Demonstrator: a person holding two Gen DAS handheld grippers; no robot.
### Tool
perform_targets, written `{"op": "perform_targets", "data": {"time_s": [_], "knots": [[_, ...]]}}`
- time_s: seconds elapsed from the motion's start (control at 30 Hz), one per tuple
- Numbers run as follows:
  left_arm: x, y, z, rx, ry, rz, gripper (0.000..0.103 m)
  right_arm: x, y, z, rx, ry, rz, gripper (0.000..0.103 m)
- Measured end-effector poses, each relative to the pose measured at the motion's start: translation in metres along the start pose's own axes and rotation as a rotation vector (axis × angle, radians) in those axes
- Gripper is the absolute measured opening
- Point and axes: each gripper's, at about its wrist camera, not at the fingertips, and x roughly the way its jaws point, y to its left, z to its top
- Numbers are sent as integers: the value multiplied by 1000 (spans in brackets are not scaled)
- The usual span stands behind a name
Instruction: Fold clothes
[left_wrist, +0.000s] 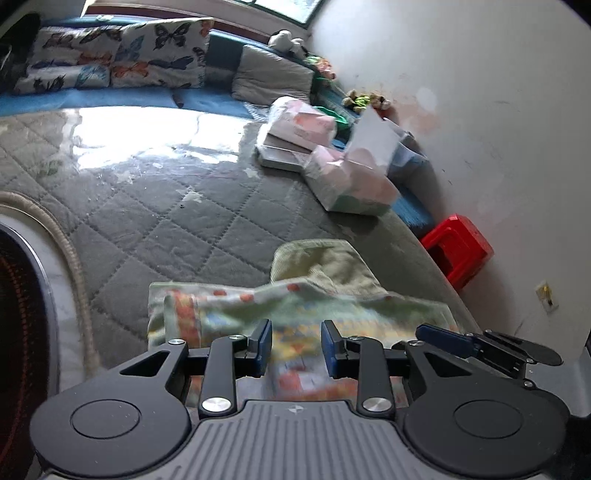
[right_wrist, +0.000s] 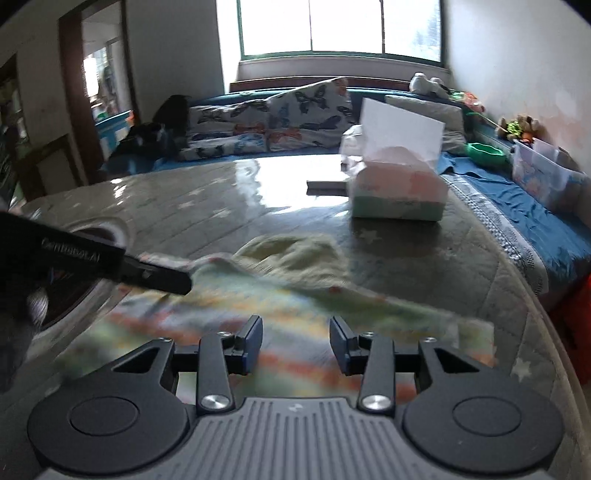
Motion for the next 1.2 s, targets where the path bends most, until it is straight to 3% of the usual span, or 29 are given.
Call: {"op": "perform_targets", "data": {"time_s": [0.13,0.33,0.57,0.7,0.8,0.87,0.93,1.2], "knots": [[-18,-5,-23,53,6,17,34,-20,16,-19,-34,-3,9,49],[-40,-12,-56,124,8,51,36,-35,37,-45,-94,-6,-27,51],[-49,-15,-66,148,-36,106,42,-42,48,-38,-95,-77,-44,55],[-51,-8,-70,127,-27,131,43,-29,54,-39,-100,-57,-27,56],[-58,-7,-73,124,-29,128,53,-28,56,-42,-96,-49,-27,57],[-64,-8,-75,123,-36,129,61,-32,56,-43,-87,-57,-29,70],[-68,-9,-77,119,-41,136,73,-36,56,-45,-79,-64,-31,75],[-82,-10,-92,108,-45,151,93,-50,55,-58,-30,-57,-44,90]]}}
